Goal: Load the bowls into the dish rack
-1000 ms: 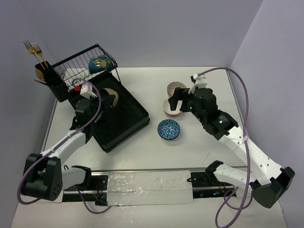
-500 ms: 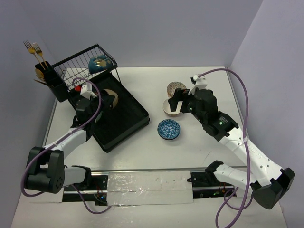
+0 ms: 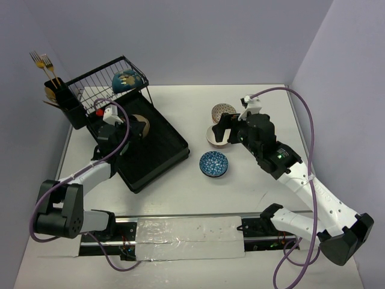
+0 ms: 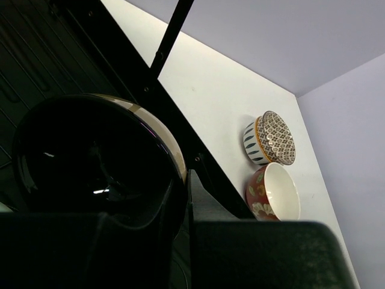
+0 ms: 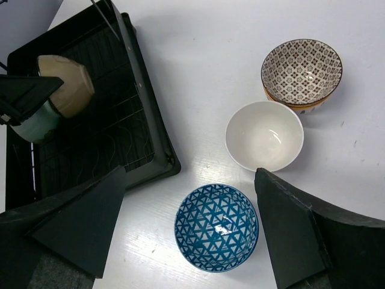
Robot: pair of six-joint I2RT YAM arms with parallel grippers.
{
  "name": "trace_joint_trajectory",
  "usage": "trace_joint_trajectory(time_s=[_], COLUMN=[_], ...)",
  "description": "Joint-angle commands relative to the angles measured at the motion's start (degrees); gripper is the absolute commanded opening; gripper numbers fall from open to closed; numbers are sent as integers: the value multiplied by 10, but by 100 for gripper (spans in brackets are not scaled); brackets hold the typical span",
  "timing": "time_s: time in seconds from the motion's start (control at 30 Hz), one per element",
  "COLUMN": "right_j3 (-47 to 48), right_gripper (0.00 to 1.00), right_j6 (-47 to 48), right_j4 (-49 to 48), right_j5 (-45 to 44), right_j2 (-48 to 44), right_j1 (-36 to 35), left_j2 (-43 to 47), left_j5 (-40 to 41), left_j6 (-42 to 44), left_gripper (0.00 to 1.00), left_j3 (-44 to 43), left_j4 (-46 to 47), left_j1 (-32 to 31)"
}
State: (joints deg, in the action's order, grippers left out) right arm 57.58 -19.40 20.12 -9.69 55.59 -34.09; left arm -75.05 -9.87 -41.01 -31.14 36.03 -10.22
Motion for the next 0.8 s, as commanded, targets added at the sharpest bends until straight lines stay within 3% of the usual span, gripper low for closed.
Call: trace_joint_trajectory(time_s=[0.0,0.77], right_j3=[-7,-11], right_gripper=[94,93], right_j6=[10,15], right_j4=[-29,-39], right_j5=[6,20], right_j2=[-15,-18], right_j1=[3,3], left_j2=[-7,-42], left_j5=[-16,-45], left_j6=[10,6], left_gripper=[0,0], left_j3=[-6,27], left_j4=[91,160], left_j1=[3,18])
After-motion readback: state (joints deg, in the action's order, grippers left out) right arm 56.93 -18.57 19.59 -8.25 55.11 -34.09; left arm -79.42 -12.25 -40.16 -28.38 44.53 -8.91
